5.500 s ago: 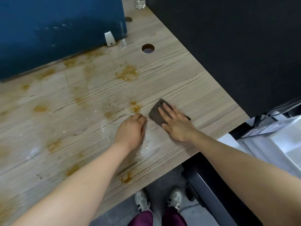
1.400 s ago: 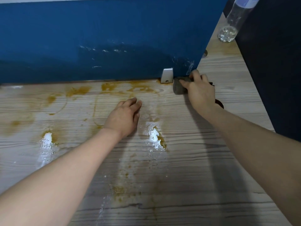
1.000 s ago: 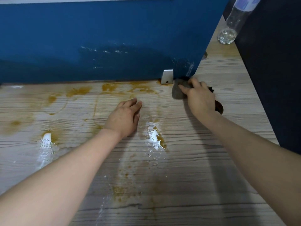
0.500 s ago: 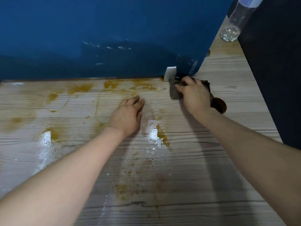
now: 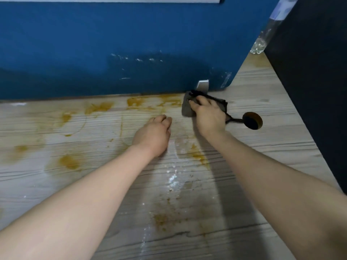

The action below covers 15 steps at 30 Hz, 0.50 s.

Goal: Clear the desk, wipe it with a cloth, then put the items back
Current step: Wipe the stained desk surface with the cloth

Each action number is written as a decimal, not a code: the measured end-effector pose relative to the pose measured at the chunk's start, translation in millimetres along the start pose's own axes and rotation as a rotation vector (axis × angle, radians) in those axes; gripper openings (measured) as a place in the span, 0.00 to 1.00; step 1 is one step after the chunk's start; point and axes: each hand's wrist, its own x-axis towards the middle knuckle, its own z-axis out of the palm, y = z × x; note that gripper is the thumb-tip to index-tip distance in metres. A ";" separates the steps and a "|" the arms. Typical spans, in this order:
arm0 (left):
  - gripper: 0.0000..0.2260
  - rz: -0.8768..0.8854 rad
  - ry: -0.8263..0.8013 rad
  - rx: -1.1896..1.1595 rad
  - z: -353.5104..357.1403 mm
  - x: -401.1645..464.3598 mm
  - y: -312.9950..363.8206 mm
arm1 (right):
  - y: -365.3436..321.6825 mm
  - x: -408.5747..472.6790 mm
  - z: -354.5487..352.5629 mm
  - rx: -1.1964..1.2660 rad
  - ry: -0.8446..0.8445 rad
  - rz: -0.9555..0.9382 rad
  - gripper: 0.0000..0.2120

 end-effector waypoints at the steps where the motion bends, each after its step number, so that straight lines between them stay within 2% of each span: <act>1: 0.20 0.000 0.023 0.009 -2.8 -3.7 -6.3 | -17.3 -0.9 2.2 -0.024 -0.008 -0.031 0.22; 3: 0.20 0.001 0.063 0.048 -8.6 -14.6 -23.3 | -42.0 -0.2 1.6 -0.032 -0.026 -0.078 0.23; 7: 0.19 -0.032 0.067 0.081 -19.4 -36.3 -70.0 | -47.8 4.8 -8.8 -0.045 -0.062 -0.044 0.25; 11: 0.21 -0.037 0.013 0.114 -23.5 -47.7 -109.3 | -47.5 3.8 -12.6 -0.194 -0.066 -0.055 0.25; 13: 0.22 -0.013 -0.005 0.110 -22.4 -49.8 -116.6 | -51.5 6.1 -11.3 -0.259 -0.106 -0.014 0.25; 15: 0.22 0.013 0.007 0.101 -22.8 -48.9 -118.6 | -53.1 12.8 -10.4 -0.282 -0.140 0.106 0.24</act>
